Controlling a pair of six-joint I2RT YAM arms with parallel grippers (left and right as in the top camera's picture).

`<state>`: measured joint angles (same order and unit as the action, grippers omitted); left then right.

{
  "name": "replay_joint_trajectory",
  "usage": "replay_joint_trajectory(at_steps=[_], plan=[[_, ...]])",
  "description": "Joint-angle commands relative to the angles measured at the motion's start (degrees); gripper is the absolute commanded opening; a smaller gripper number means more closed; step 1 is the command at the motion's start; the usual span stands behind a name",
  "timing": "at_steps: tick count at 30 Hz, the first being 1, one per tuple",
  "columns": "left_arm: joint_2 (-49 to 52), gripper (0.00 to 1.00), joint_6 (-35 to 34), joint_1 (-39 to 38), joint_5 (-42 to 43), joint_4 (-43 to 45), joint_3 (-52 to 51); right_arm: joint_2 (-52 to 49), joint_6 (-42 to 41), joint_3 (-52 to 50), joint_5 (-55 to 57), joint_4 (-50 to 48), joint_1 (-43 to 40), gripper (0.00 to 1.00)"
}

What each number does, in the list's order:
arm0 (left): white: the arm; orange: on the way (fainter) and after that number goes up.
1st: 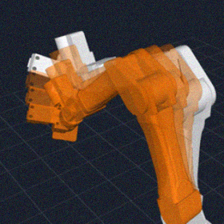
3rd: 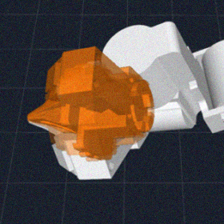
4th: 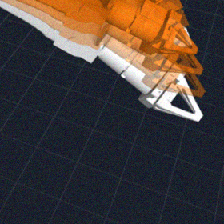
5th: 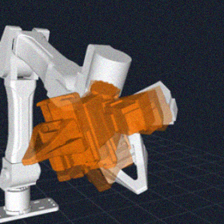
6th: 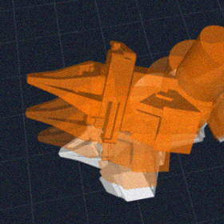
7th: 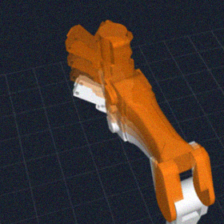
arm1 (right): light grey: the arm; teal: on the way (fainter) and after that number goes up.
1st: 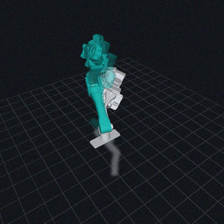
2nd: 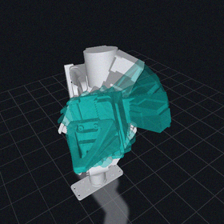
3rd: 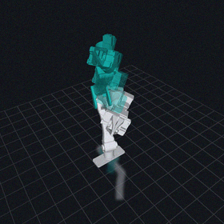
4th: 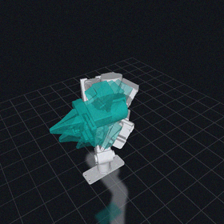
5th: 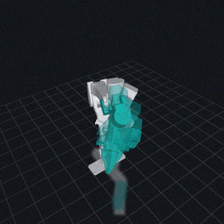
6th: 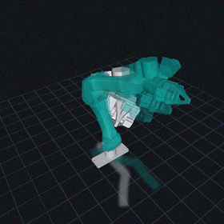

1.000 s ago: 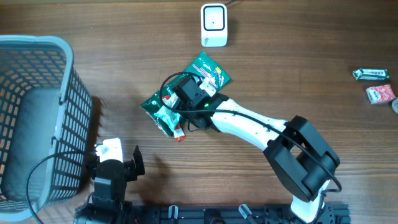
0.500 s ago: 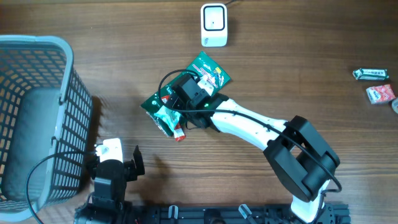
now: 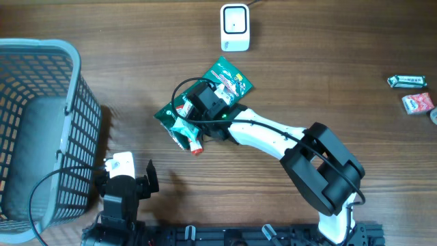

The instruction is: Scan the item barcode

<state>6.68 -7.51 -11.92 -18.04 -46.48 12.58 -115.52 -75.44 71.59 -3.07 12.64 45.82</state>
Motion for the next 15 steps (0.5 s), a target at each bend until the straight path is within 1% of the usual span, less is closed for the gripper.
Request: replay_joint_trajectory(at_steps=[1, 2, 3, 6, 9, 12, 13, 15], plan=[[-0.3, 1.0, 1.1, 0.3, 0.5, -0.1, -0.6, -1.3, 0.5, -0.5, -0.2, 0.4, -0.1, 0.2], [-0.3, 1.0, 1.1, 0.3, 0.5, -0.1, -0.6, -1.3, 0.5, -0.5, 0.6, 0.7, -0.1, 0.09], [-0.3, 1.0, 1.1, 0.3, 0.5, -0.1, -0.6, -1.2, 0.5, -0.5, 0.9, 1.0, -0.2, 0.04], [-0.3, 1.0, 1.1, 0.3, 0.5, -0.1, -0.6, -0.4, 0.5, -0.5, -1.5, 2.5, -1.2, 0.04], [-0.3, 1.0, 1.1, 0.3, 0.5, -0.1, -0.6, 3.6, 0.3, -0.4, -10.1, 8.2, -4.2, 0.04], [-0.3, 1.0, 1.1, 0.3, 0.5, -0.1, -0.6, 10.9, 0.4, -0.4, -24.5, 17.0, -9.9, 0.04], [-0.3, 1.0, 1.1, 0.3, 0.5, -0.1, -0.6, 14.0, 0.4, -0.4, -30.4, 21.7, -12.8, 0.04], [-0.3, 1.0, 1.1, 0.3, 0.5, -0.1, -0.6, 17.5, 0.4, -0.4, -36.0, 28.4, -16.5, 0.04]])
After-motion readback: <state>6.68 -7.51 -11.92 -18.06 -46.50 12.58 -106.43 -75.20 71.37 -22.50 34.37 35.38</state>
